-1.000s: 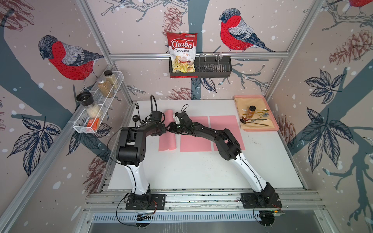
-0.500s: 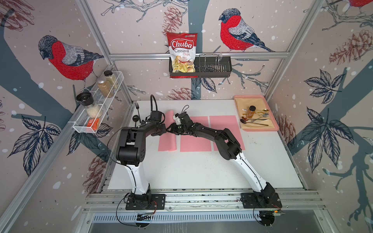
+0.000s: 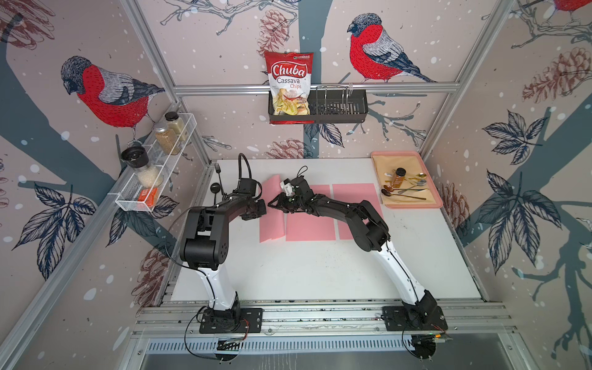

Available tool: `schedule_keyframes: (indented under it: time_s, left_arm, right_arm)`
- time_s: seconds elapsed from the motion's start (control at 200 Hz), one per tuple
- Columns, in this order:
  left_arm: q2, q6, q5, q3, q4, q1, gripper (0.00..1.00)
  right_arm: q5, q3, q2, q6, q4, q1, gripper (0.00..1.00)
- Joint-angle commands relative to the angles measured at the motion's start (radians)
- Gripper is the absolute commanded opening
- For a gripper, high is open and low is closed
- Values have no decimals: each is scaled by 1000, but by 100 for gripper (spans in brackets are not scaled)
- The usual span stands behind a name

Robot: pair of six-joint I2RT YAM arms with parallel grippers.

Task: Fold the rectangular paper in half along the long edge
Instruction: Pick up the paper from the center of the board.

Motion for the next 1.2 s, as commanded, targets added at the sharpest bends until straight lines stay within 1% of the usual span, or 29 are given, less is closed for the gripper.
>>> schedule_keyframes:
  time_s: [0.0,0.1,0.195,0.33,0.445,0.565,0.715,0.855,0.936,1.026,1.086,1.141,1.196]
  left_arm:
    - [-31,-12,40,-13,25,-1,0]
    - [-58,-14,49,-22,50,-1,0]
    - [-91,-16,39,-34,71,-1,0]
    - [-144,-11,15,-43,84,0,0]
    - [-203,-12,17,-53,105,7,0]
    - [-305,-8,36,-78,157,10,0]
    - [-489,-20,95,-148,279,10,0]
    - [-612,-56,221,-185,375,11,0]
    - [-652,-100,304,-199,418,10,0]
    - [-681,-160,359,-221,470,9,0]
    - [-689,-206,362,-243,500,1,0]
    - [-681,-188,365,-240,497,-18,0]
    - [-668,-185,342,-236,490,-41,0]
  right_arm:
    - [-59,-30,-40,37,106,-6,30]
    - [-86,-71,-66,63,159,-17,30]
    - [-119,-120,-94,99,221,-26,30]
    - [-152,-202,-160,117,277,-34,30]
    - [-184,-286,-250,123,319,-41,30]
    - [-205,-381,-370,104,331,-54,30]
    - [-231,-495,-538,65,315,-68,29]
    - [-271,-628,-702,68,341,-81,30]
    - [-286,-689,-792,69,334,-88,31]
    - [-301,-743,-885,62,306,-103,31]
    - [-312,-773,-950,58,283,-115,32]
    - [-320,-793,-1004,61,267,-127,33]
    - [-326,-800,-1053,65,250,-141,33]
